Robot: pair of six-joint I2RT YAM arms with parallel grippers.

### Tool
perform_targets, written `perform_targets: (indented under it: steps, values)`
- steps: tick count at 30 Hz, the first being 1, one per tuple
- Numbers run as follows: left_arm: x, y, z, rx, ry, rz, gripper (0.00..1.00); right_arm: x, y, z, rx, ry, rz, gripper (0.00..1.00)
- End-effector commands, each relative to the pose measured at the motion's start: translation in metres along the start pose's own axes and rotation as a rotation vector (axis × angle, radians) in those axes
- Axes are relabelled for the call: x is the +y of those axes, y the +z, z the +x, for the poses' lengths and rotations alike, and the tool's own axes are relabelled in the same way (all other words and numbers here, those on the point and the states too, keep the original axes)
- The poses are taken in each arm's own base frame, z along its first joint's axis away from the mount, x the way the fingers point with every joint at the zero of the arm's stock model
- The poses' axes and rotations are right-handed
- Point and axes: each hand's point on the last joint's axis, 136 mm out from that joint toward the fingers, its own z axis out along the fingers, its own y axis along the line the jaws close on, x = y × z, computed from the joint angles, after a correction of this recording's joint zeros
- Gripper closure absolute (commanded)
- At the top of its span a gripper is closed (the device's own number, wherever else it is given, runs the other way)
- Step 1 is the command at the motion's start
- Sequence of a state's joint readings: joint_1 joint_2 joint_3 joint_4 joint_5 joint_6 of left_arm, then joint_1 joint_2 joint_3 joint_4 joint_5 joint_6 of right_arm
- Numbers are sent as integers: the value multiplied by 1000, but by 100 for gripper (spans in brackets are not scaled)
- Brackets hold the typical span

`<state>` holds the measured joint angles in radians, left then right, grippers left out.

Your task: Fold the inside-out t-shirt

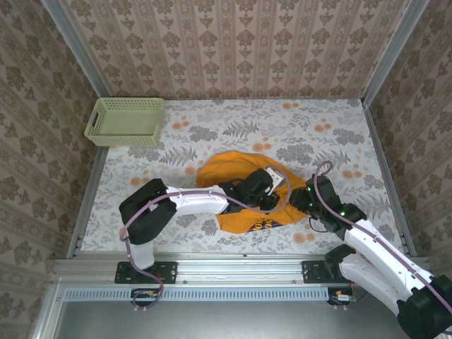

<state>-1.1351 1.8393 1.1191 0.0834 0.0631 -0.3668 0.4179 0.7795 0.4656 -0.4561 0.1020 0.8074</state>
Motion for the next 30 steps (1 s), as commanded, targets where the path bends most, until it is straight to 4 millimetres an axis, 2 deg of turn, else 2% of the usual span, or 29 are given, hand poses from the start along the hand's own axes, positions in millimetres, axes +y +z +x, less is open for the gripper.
perform_targets:
  steps: [1,8,15,24,28,30]
  values:
    - [-3,-7,-10,-34,-20,23,93,-18,2,11,1,65,47,58]
    - [-4,-7,-9,-33,-22,28,93,-11,12,16,3,110,-13,63]
    - [-5,-6,-8,-30,-27,35,93,3,13,11,-1,124,-69,64]
    - [-5,-8,-7,-33,-29,40,93,8,20,12,18,128,-77,65]
    - [-4,-9,-6,-33,-27,30,93,3,20,11,21,114,-41,76]
    - [0,-9,-5,-31,-31,17,92,-10,16,11,19,102,38,82]
